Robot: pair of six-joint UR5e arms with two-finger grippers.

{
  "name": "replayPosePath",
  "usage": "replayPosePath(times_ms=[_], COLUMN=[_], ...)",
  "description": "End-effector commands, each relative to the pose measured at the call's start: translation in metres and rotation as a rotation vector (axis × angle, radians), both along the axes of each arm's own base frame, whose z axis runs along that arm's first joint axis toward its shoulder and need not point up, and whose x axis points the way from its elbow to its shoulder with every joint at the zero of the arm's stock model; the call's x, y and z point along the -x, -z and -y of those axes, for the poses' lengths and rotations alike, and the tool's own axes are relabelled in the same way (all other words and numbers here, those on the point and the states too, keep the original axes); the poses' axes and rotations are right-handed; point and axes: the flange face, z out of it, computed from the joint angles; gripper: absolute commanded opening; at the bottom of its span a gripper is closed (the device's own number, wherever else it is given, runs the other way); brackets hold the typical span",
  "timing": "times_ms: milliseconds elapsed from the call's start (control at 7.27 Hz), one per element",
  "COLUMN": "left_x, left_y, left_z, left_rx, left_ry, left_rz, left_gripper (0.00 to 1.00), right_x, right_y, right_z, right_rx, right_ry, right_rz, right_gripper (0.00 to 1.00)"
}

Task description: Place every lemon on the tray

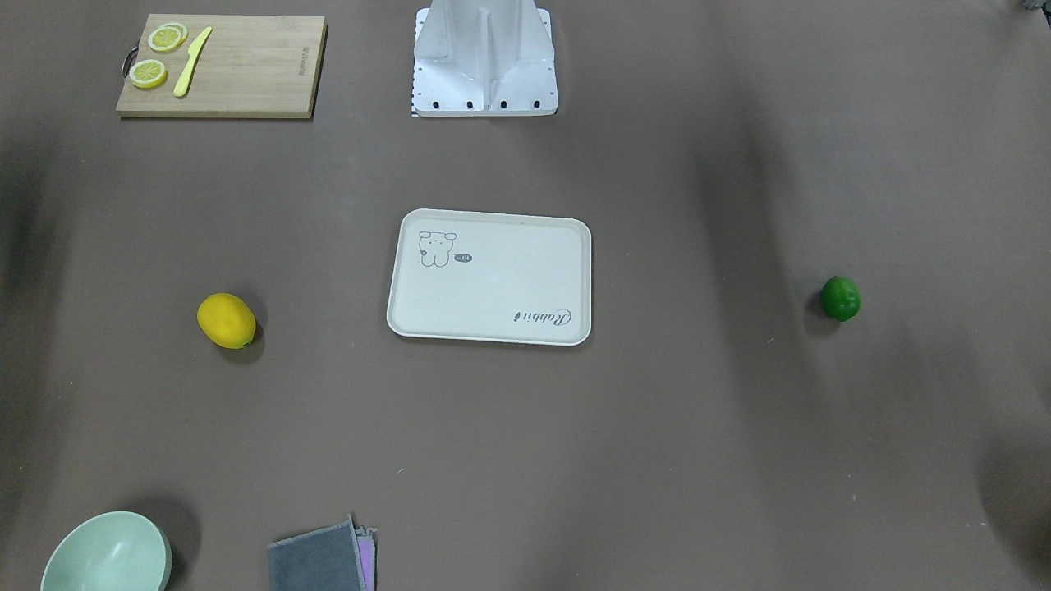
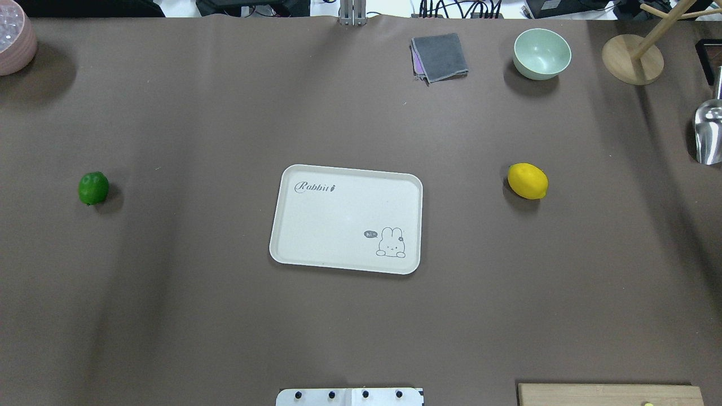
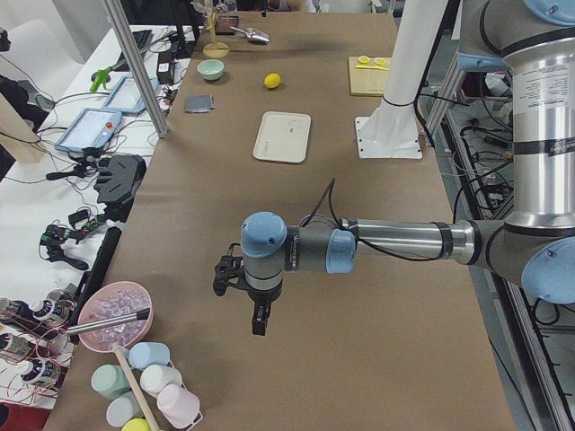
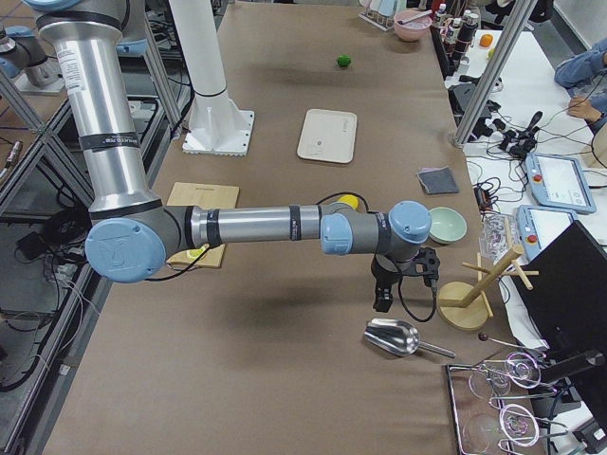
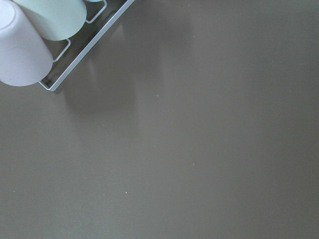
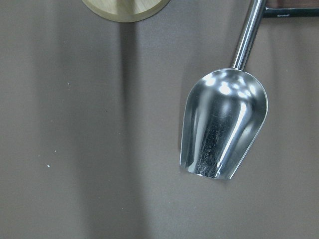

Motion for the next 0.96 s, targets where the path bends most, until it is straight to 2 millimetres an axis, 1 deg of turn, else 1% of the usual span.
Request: replayPosePath(times_ms=[0,275,412,550,688,825], left_x=[0.0,0.0,0.0,0.0,0.0,0.0], left_y=[0.0,0.001,0.001,0.001,0.0,0.0], left_z=[0.0,0.0,0.0,0.0,0.0,0.0], left_rx=[0.0,-0.002,-0.001,-0.001,0.002,0.002], left_ry=[0.0,0.0,0.001,0.001,0.001,0.001], left_rz=[-0.002,-0.001,-0.002,-0.002,-0.002,-0.002], left_gripper=[0.99,0.99,0.99,0.99,0.99,0.99], right_x=[0.003,0.01,0.018,0.022,0.042,0.061], right_y=[0.003,0.007,0.014,0.018,0.027,0.042], right_z=[0.002,0.005,0.008,0.006,0.006,0.005], right_rx=[-0.007,-0.008,-0.017,-0.018,-0.038,-0.071], right_ry=[0.006,0.014,0.025,0.03,0.065,0.093], right_rz=[-0.002,0.001,0.004,0.019,0.022,0.019], right_gripper=[1.0,1.0,1.0,1.0,1.0,1.0])
